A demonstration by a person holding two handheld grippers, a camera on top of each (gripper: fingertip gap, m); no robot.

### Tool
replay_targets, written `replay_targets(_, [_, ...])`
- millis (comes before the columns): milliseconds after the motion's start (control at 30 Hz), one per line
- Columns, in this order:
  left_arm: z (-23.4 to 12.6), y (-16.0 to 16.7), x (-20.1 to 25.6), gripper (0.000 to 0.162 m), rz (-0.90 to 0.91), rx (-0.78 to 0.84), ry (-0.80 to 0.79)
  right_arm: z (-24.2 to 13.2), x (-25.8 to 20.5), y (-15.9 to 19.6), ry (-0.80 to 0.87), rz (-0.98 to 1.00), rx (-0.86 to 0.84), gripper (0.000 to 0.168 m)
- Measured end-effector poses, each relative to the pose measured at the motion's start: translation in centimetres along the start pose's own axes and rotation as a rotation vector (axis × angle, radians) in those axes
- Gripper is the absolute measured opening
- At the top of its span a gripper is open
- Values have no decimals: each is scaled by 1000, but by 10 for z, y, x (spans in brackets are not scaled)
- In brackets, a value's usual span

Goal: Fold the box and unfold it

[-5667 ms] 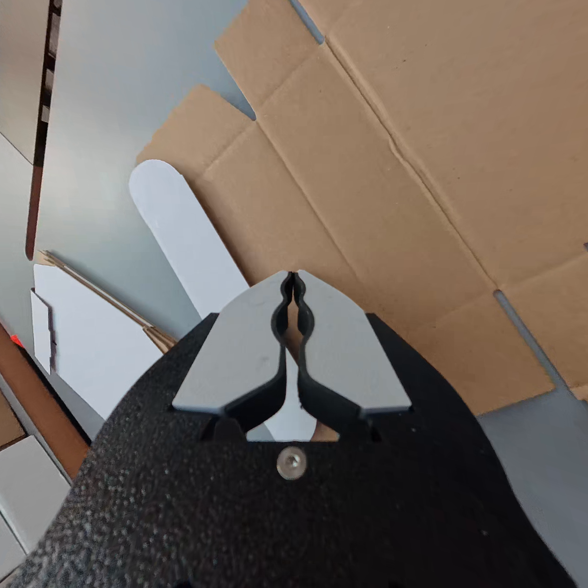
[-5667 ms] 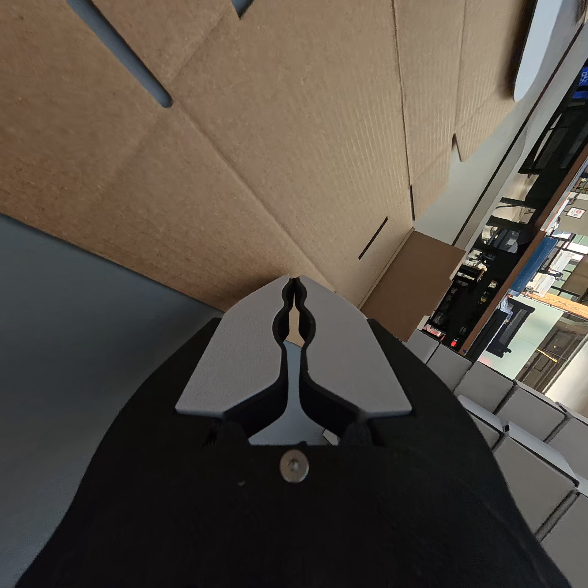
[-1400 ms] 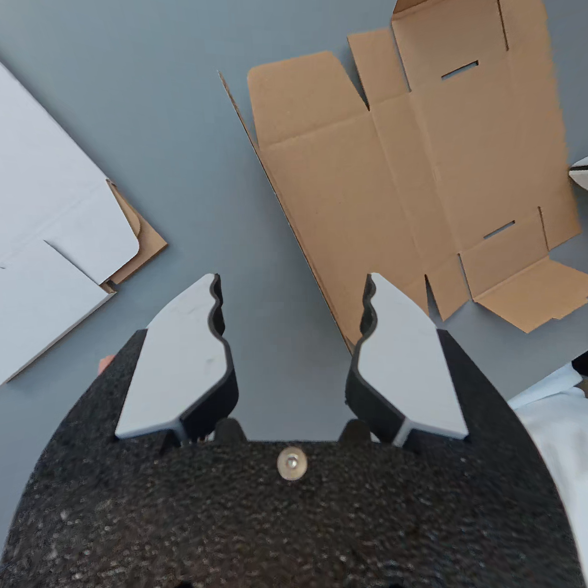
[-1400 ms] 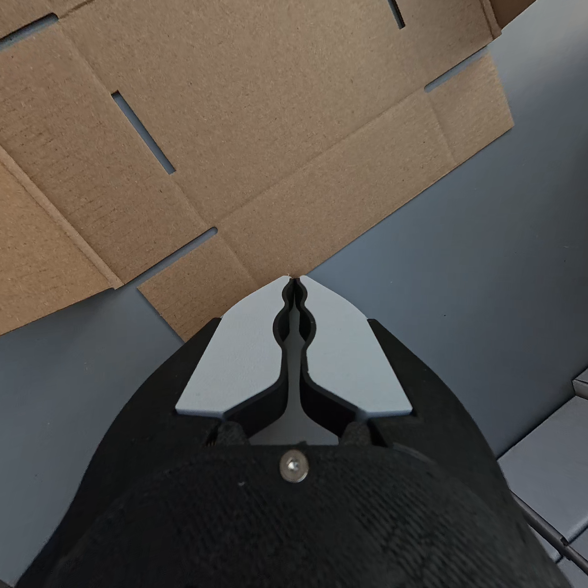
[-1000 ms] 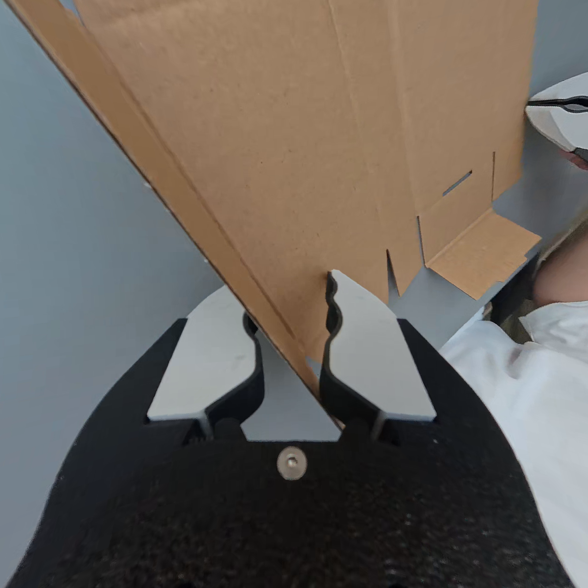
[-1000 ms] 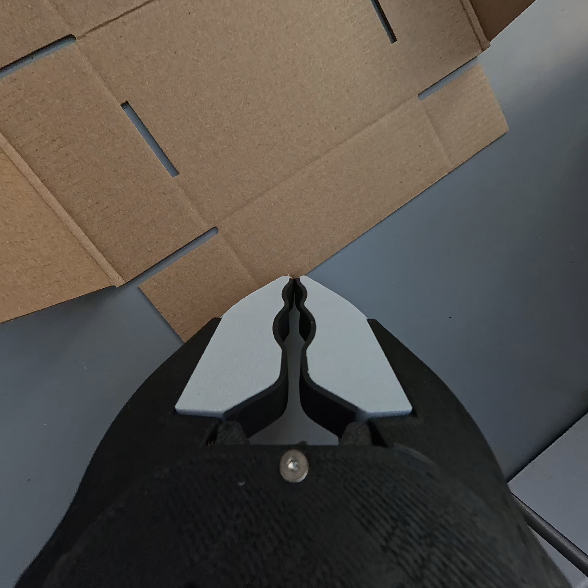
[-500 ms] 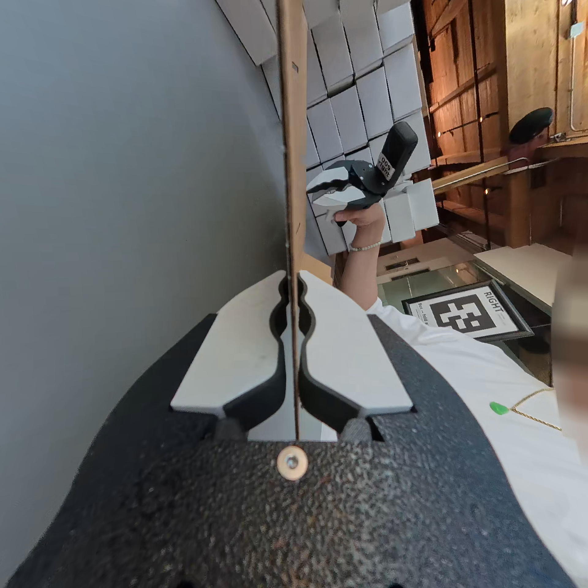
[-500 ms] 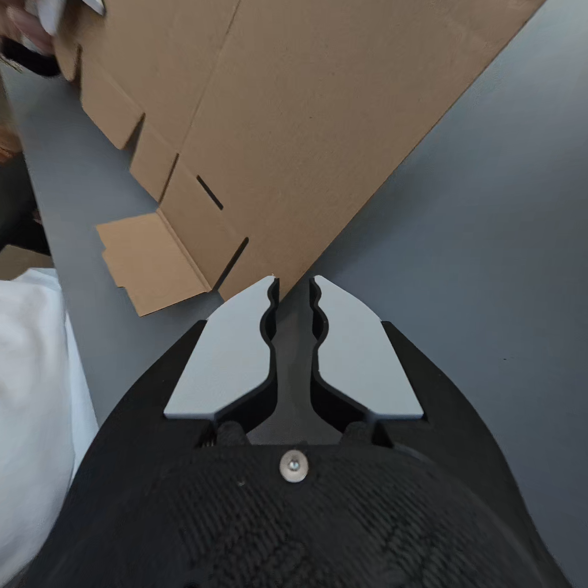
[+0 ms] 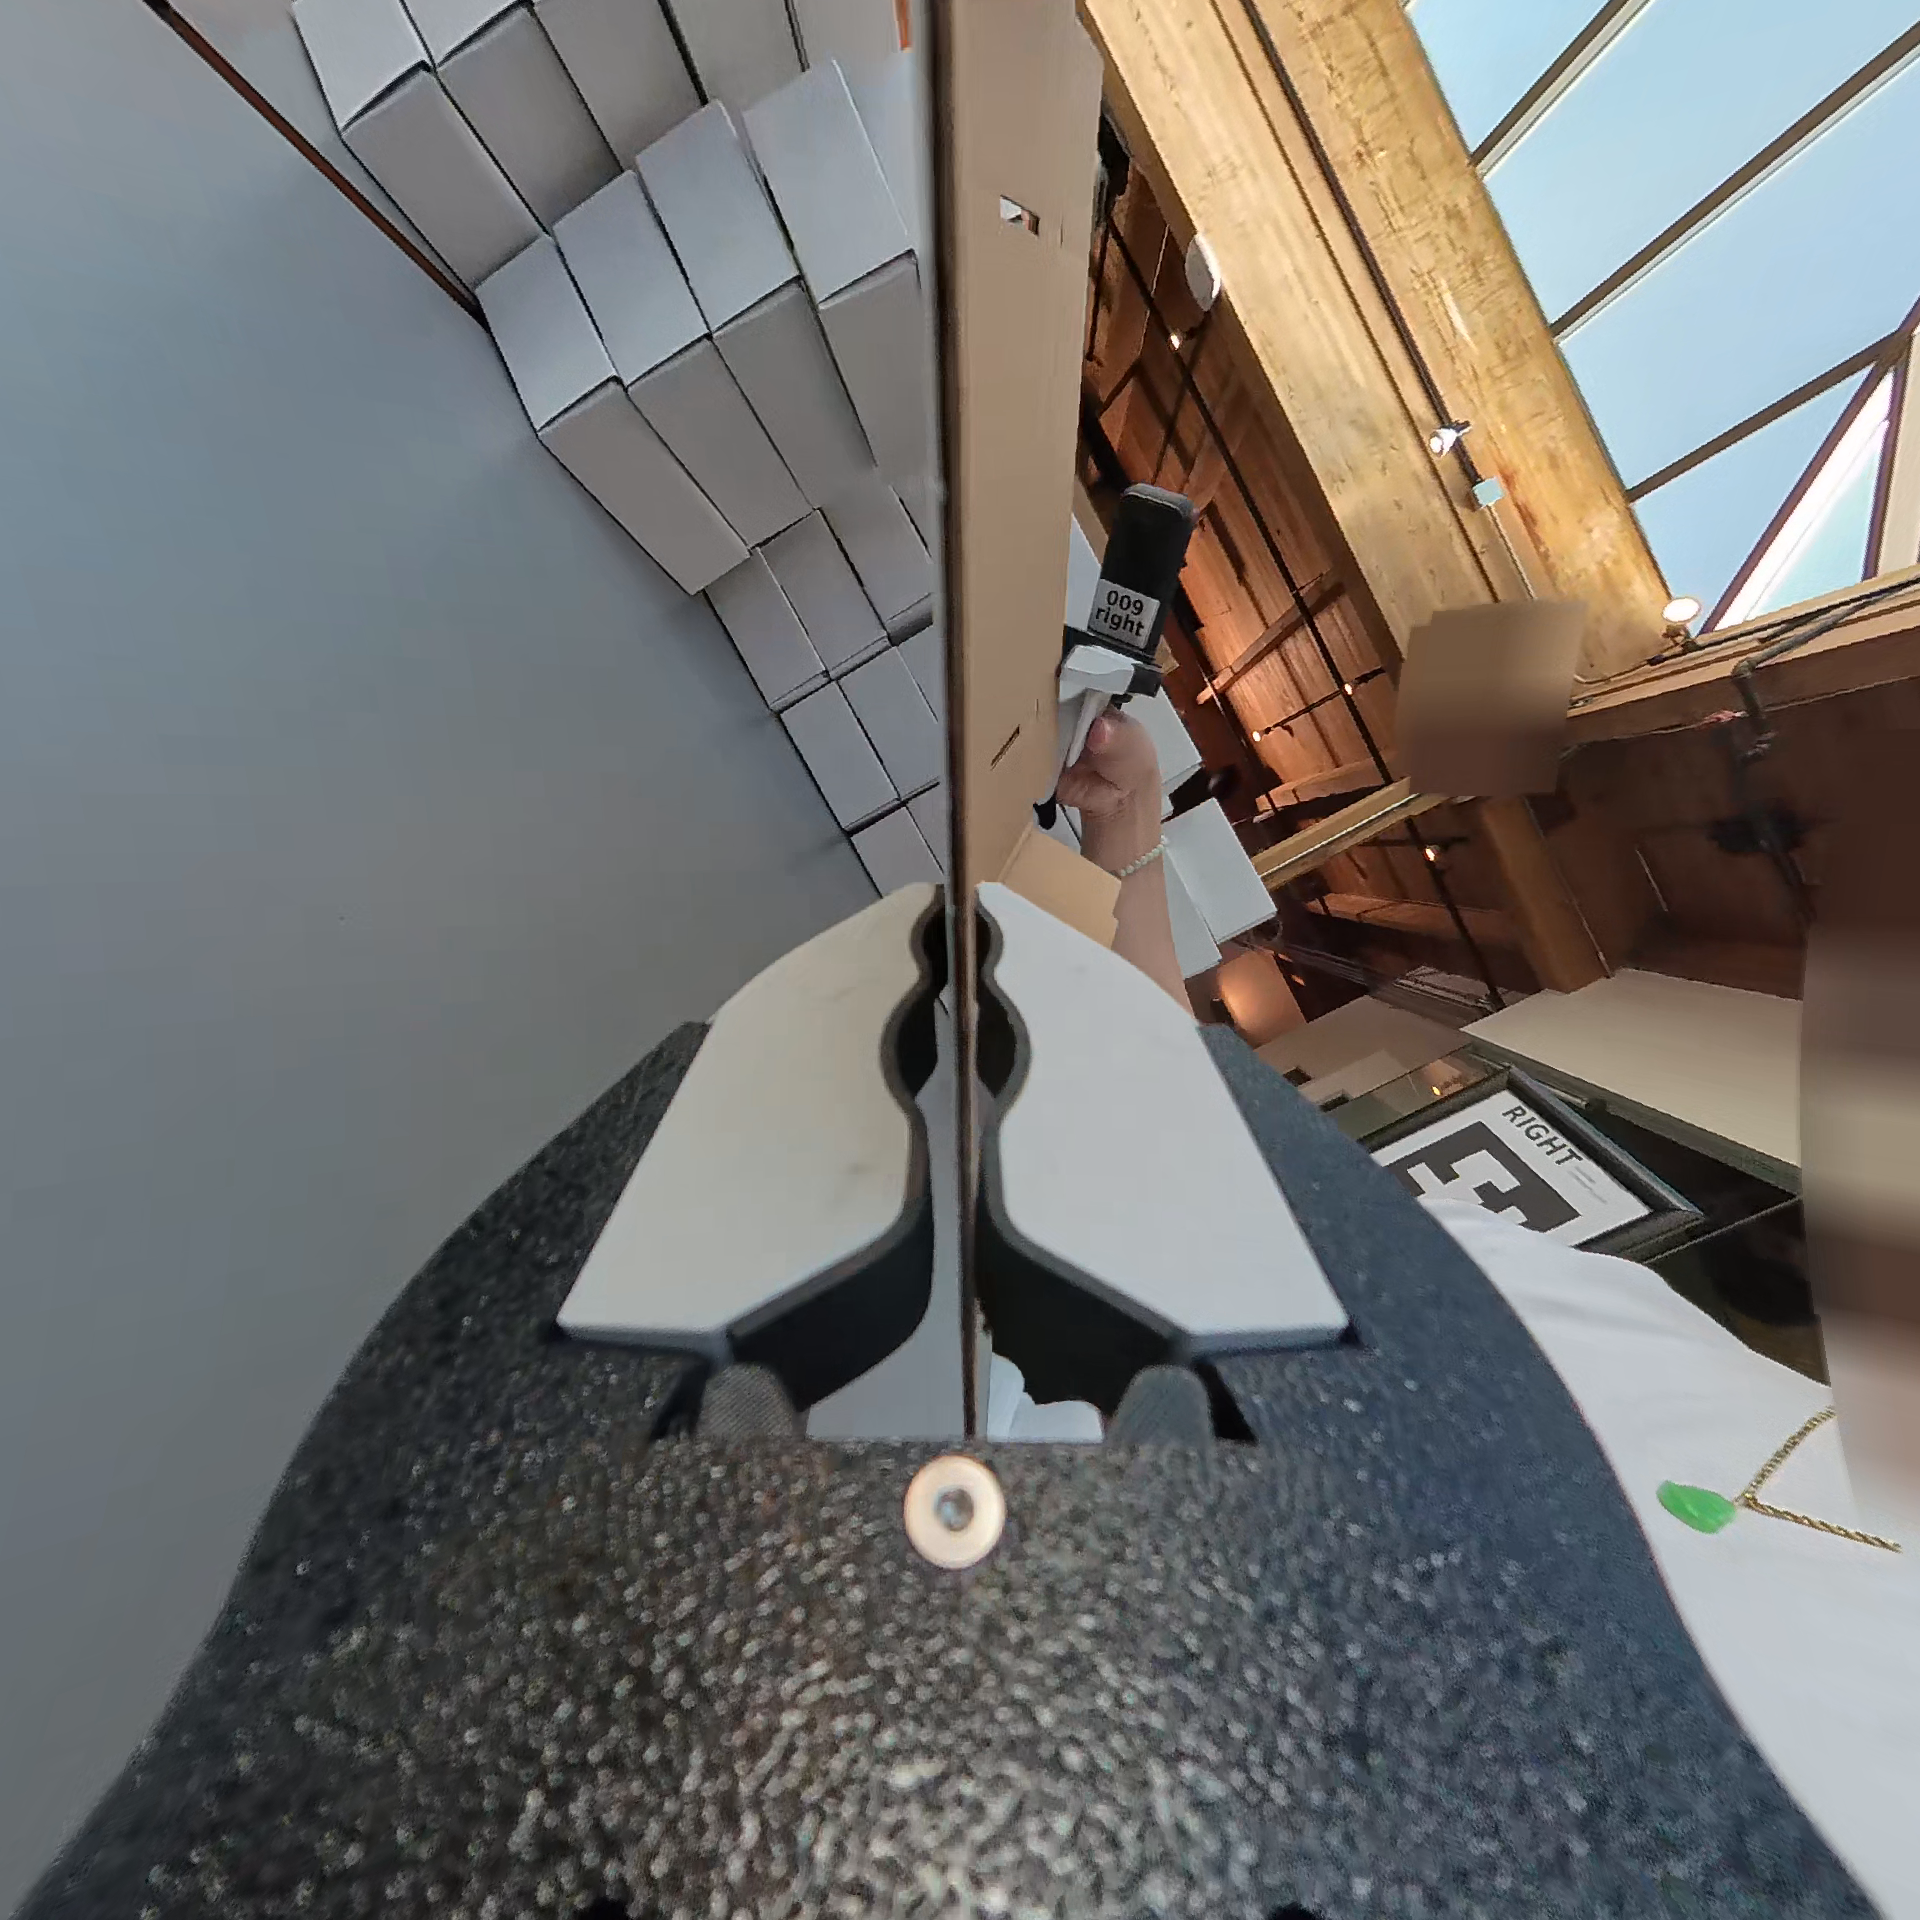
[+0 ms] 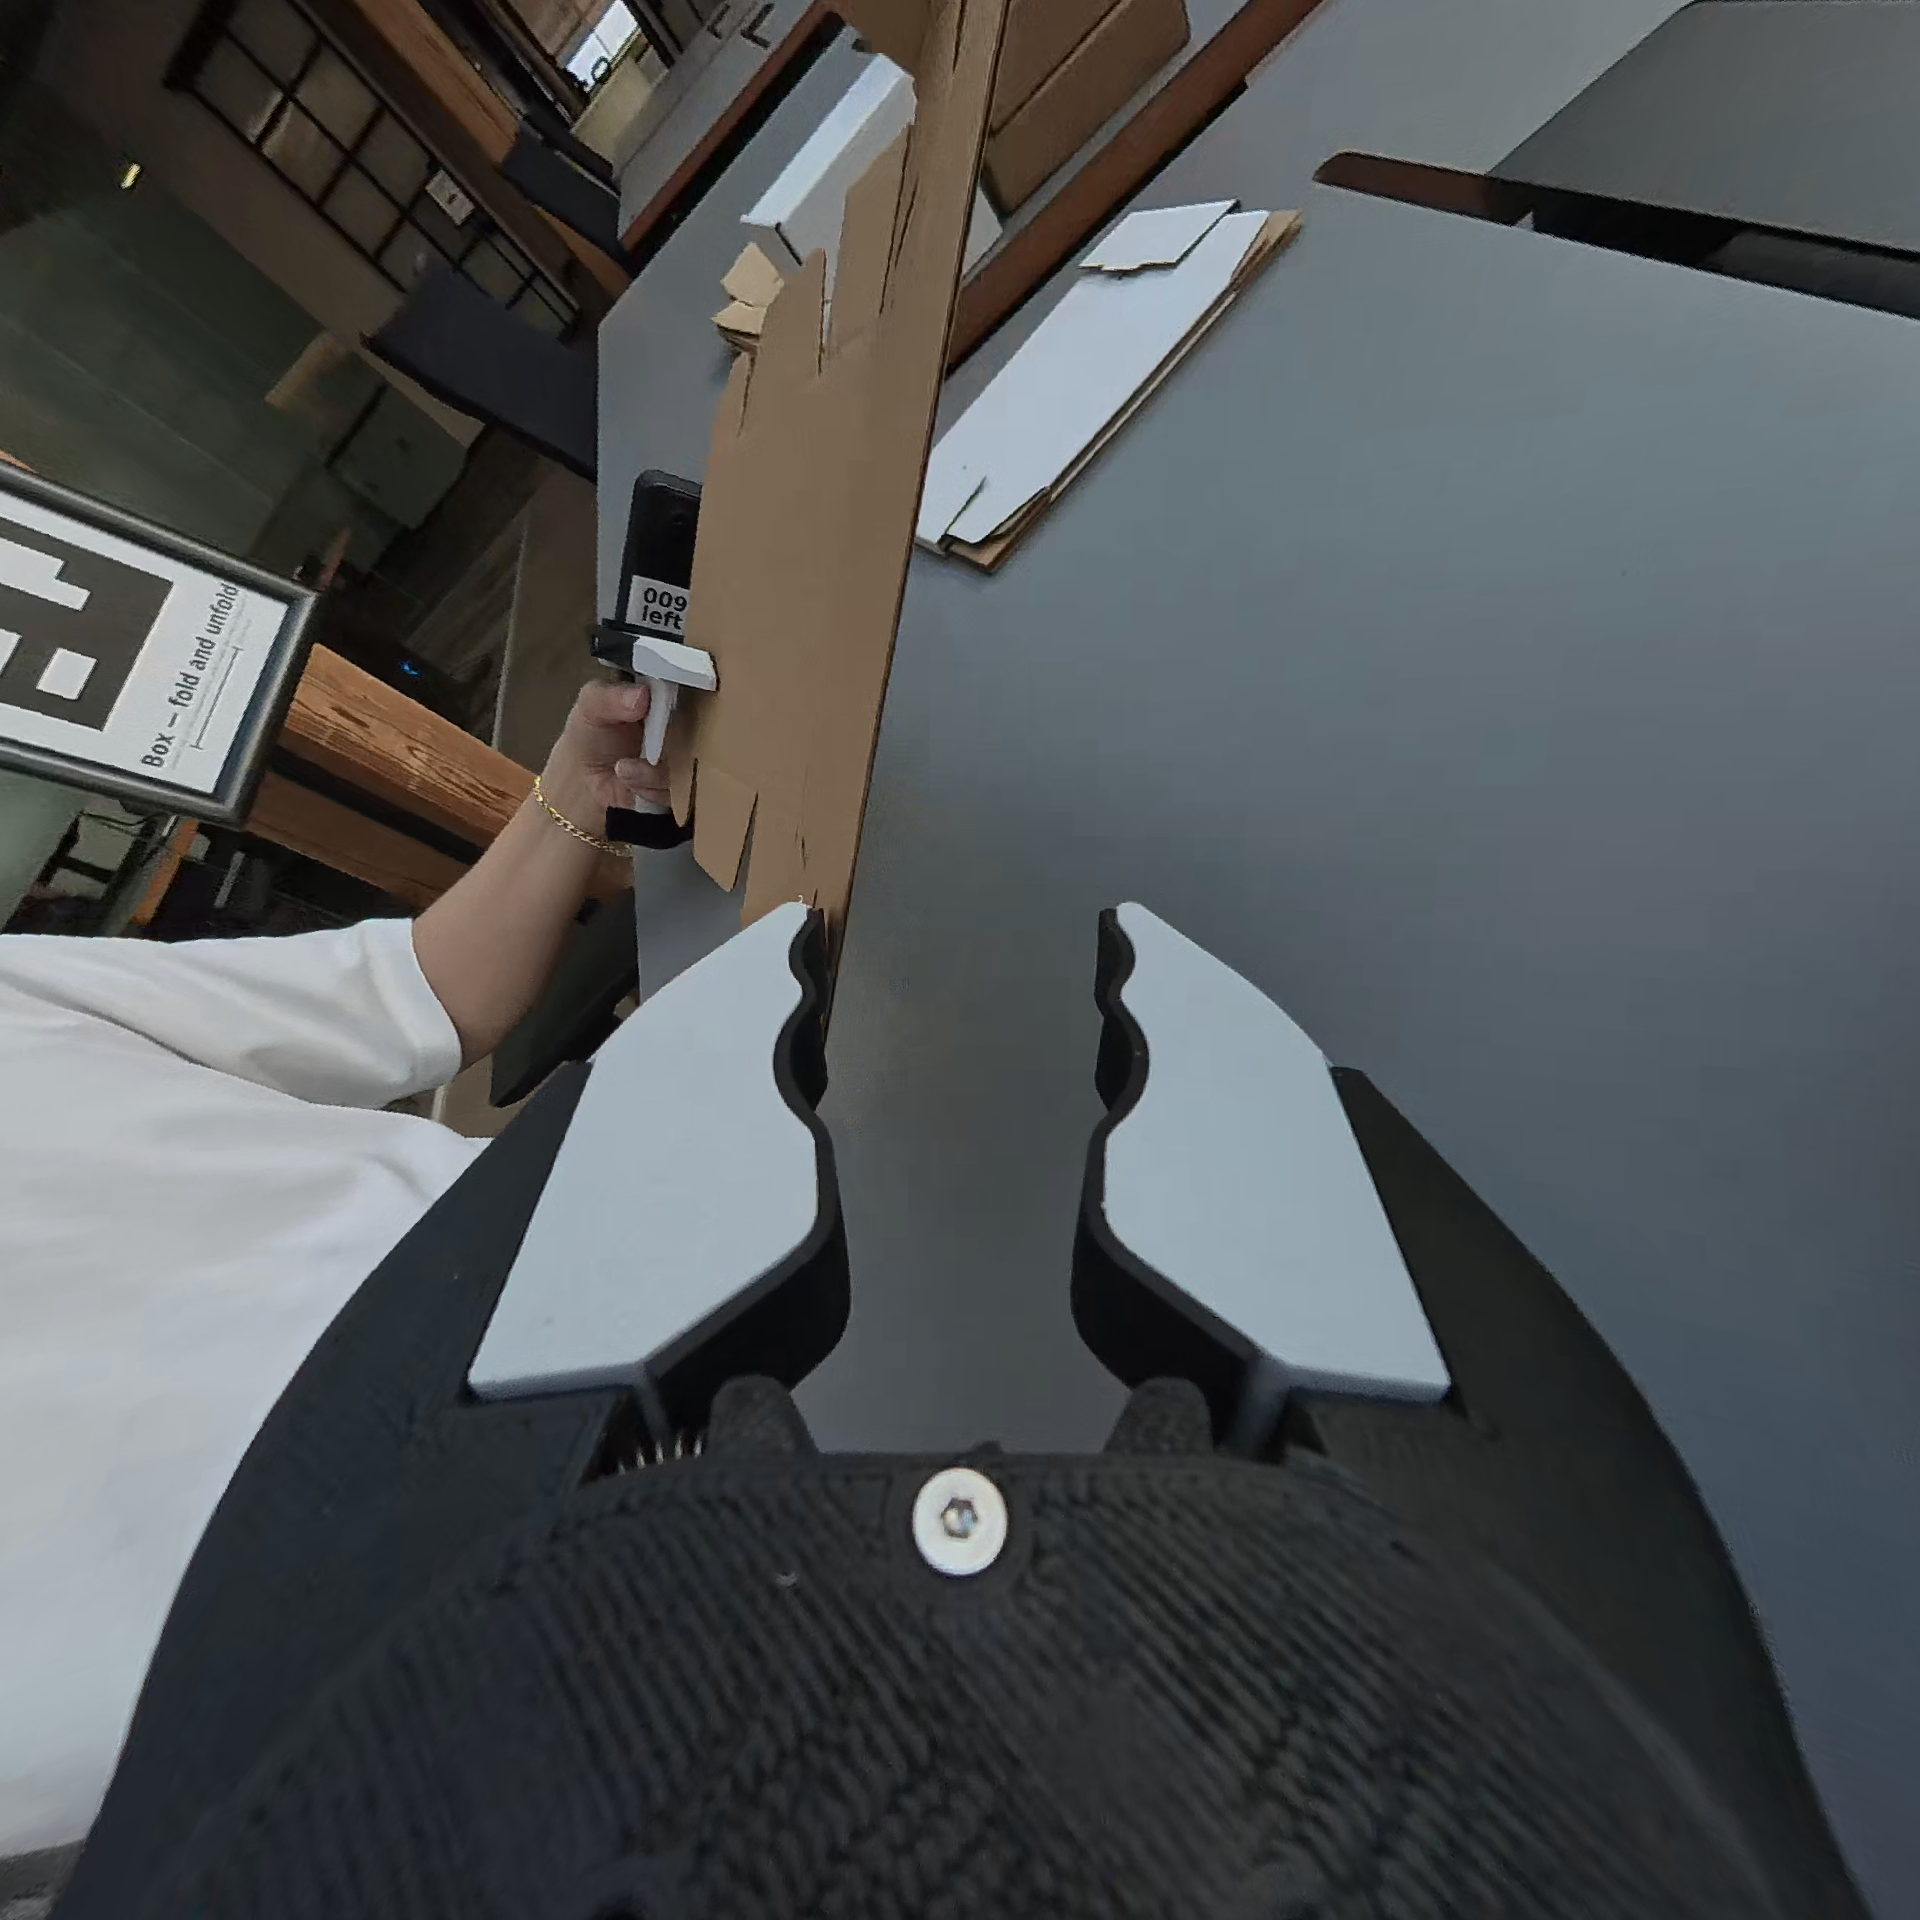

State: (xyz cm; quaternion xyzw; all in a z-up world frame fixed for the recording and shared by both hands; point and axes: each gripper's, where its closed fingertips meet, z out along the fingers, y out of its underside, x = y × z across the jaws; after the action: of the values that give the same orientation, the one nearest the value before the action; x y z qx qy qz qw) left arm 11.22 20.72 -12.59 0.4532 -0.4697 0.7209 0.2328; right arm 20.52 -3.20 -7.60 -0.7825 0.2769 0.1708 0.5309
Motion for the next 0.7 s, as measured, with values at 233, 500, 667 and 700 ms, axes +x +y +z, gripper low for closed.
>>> replay_targets(233, [-1,15,6,1,43,30,16,19,-30,-8,-214,10,-80,4])
replay_targets(500, [-28,21,2,36,203,-9,-161,22,-18,20,-152,-53,-328,2])
replay_targets(667, [-60,-3,23,49,488,-18,-404,6,-1,25,-71,-117,-584,2])
replay_targets(700, [-61,-6,30,48,547,-19,-441,5,7,26,-24,-150,-650,2])
